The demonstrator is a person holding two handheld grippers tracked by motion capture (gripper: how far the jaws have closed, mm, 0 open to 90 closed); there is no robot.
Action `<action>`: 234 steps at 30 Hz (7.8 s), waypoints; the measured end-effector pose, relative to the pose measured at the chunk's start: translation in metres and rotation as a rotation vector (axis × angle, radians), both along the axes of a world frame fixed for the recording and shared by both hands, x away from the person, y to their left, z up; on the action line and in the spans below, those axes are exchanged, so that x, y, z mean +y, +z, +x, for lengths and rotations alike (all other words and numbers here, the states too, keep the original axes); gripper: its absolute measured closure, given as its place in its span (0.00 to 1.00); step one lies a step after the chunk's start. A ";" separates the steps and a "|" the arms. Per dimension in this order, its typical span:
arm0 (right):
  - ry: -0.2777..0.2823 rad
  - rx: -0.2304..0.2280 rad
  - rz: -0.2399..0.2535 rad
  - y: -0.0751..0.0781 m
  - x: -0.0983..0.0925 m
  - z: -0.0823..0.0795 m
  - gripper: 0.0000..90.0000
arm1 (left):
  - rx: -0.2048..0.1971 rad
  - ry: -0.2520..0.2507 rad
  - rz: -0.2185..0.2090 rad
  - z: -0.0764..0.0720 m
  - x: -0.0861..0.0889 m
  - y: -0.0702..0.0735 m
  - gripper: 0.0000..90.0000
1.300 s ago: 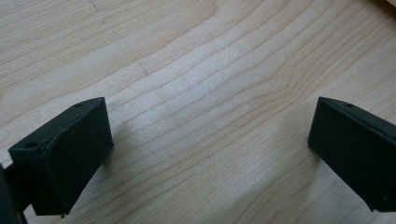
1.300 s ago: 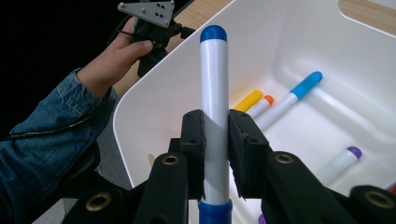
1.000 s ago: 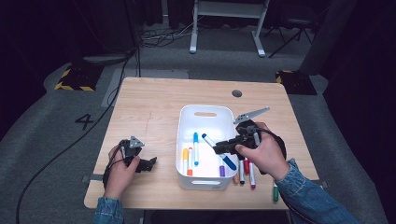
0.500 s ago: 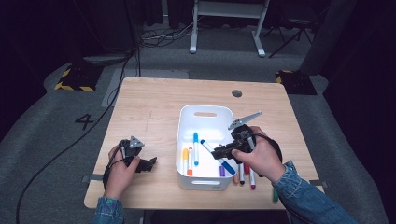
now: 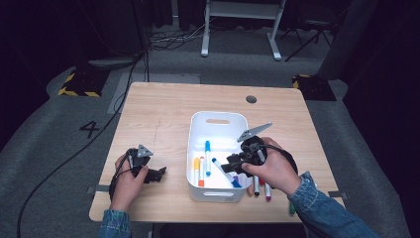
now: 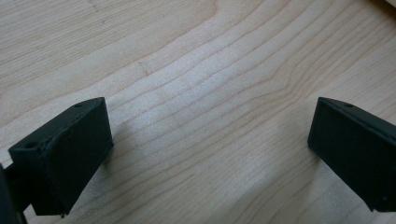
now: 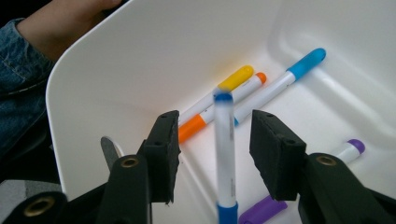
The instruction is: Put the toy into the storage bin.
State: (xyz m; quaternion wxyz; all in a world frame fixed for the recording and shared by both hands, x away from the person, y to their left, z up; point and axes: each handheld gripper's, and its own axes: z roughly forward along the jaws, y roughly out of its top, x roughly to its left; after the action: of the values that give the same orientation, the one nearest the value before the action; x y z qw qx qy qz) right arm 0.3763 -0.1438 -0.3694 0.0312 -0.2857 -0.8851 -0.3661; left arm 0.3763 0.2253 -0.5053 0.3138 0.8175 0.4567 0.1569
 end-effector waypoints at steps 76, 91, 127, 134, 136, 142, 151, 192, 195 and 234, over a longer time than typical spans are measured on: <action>-0.430 0.099 -0.267 -0.071 -0.189 -0.044 0.60 | -0.003 0.002 0.004 0.000 0.000 0.000 0.00; -0.407 0.109 -0.289 -0.098 -0.184 -0.039 0.70 | -0.003 0.002 0.003 0.000 0.000 0.000 0.00; -0.370 0.093 -0.142 -0.065 -0.176 -0.036 0.86 | -0.004 0.002 0.004 0.000 0.000 0.000 0.00; -0.345 0.072 -0.075 -0.043 -0.171 -0.036 0.86 | -0.001 0.000 0.001 0.000 0.000 0.000 0.00; -0.337 0.062 -0.067 -0.036 -0.170 -0.035 0.86 | -0.001 0.000 0.001 0.000 0.000 0.000 0.00; -0.329 0.043 -0.035 -0.017 -0.167 -0.032 0.86 | 0.000 0.000 0.001 0.000 0.000 0.000 0.00; -0.295 0.039 0.014 0.004 -0.157 -0.027 0.86 | -0.001 0.001 -0.001 0.000 0.000 0.000 0.00; -0.059 0.035 0.117 0.041 -0.032 -0.005 0.86 | 0.002 0.006 0.005 0.006 -0.005 0.001 0.00; -0.055 0.029 0.116 0.038 -0.027 -0.006 0.86 | 0.000 0.007 0.007 0.007 -0.005 0.001 0.00; -0.076 -0.057 0.006 0.018 -0.021 -0.019 0.55 | 0.000 0.006 0.005 0.007 -0.005 0.001 0.00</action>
State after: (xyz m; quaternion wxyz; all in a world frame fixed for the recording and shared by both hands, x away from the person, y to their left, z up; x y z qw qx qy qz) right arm 0.3577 -0.1649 -0.3516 -0.0070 -0.3086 -0.8730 -0.3776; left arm 0.3828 0.2201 -0.5048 0.3112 0.8169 0.4589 0.1590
